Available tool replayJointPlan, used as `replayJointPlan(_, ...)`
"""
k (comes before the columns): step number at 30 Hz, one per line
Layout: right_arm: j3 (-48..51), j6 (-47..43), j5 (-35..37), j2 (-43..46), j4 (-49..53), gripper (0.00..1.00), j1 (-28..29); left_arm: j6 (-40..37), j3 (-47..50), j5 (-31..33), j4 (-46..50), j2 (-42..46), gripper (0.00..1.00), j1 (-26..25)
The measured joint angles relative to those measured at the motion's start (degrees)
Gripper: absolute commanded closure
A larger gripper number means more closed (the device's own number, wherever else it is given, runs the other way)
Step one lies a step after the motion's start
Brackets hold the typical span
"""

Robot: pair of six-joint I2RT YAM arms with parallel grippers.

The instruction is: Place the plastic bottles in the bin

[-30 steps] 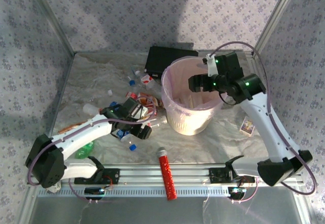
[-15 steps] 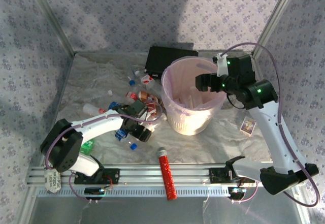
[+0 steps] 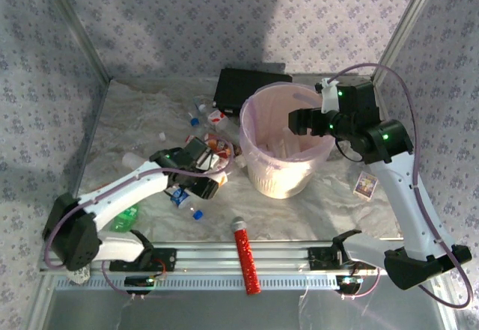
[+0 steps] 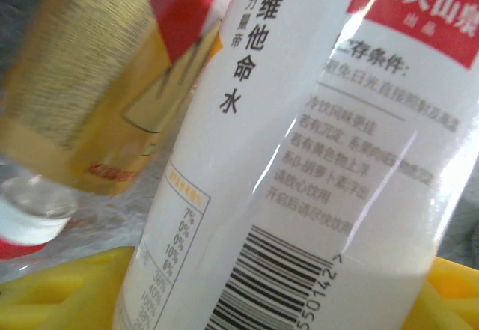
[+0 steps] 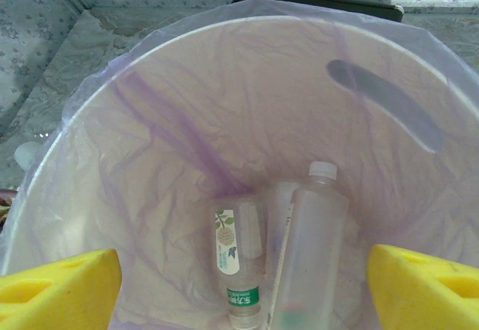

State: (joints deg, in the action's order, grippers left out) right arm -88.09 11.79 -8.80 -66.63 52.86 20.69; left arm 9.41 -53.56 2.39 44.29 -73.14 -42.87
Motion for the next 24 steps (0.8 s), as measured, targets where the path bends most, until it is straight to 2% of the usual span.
replayJointPlan(4, -1.3, 0.9, -1.6, -0.1, -0.7, 0.14, 0.3, 1.9, -2.8, 4.8, 2.5, 6.5, 0.47, 0.0)
replayJointPlan(6, -2.3, 1.4, -2.8, -0.3, -2.0, 0.13, 0.9, 4.2, -3.1, 7.7, 3.0, 10.1, 0.49, 0.6)
replayJointPlan(11, -4.7, 4.1, -6.3, -2.2, -8.0, 0.12, 4.8, 11.8, -2.8, 10.5, -0.1, 19.6, 0.57, 5.1)
replayJointPlan(14, -7.5, 5.3, -7.2, -5.7, -11.5, 0.1, 9.5, 15.1, -2.1, 8.9, -6.1, 23.8, 0.58, 5.5)
replayJointPlan(18, -12.3, 5.9, -8.0, -12.0, -14.9, 0.07, 14.9, 17.9, -2.1, 4.7, -14.2, 24.3, 0.59, 5.5)
replayJointPlan(24, -18.8, 6.9, -11.7, -21.1, -17.3, 0.04, 18.0, 21.0, -1.7, -1.6, -24.7, 23.0, 0.6, 5.5)
